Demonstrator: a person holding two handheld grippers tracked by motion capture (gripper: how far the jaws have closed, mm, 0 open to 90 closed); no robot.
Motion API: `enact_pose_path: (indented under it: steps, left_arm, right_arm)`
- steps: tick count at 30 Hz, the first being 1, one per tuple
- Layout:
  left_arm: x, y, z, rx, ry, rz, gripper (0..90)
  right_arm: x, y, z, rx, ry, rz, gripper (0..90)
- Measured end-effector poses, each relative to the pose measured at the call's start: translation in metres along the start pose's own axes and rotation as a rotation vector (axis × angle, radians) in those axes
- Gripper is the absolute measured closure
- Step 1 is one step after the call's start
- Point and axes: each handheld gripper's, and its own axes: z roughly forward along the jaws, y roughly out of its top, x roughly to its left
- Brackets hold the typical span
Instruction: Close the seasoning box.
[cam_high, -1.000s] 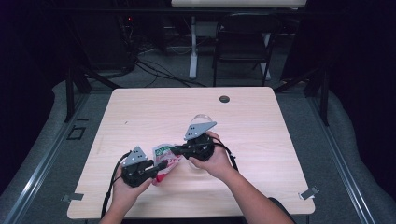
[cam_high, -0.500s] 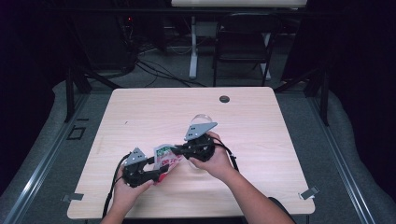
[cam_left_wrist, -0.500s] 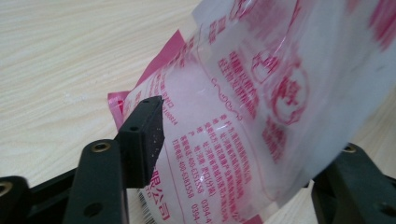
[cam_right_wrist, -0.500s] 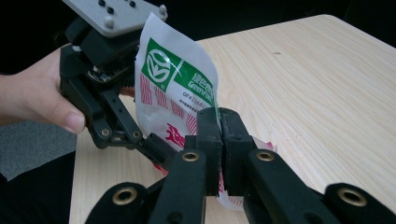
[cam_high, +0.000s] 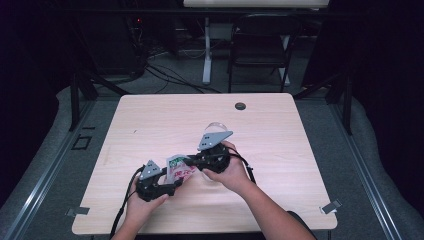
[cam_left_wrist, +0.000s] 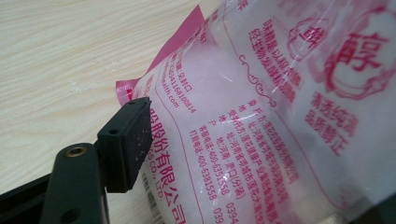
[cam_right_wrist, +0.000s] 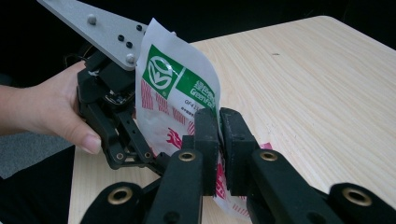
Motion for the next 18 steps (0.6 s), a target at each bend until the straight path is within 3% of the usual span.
enact_pose_path:
  steps: [15, 18]
  left_arm:
    - [0.000, -0.004, 0.012, 0.017, 0.044, 0.047, 25.8]
    - [0.000, -0.004, 0.013, 0.013, 0.040, 0.038, 25.1]
  right_arm:
    - [0.001, 0.000, 0.000, 0.003, -0.003, -0.002, 85.2]
    - [0.001, 0.000, 0.000, -0.002, -0.003, -0.002, 84.6]
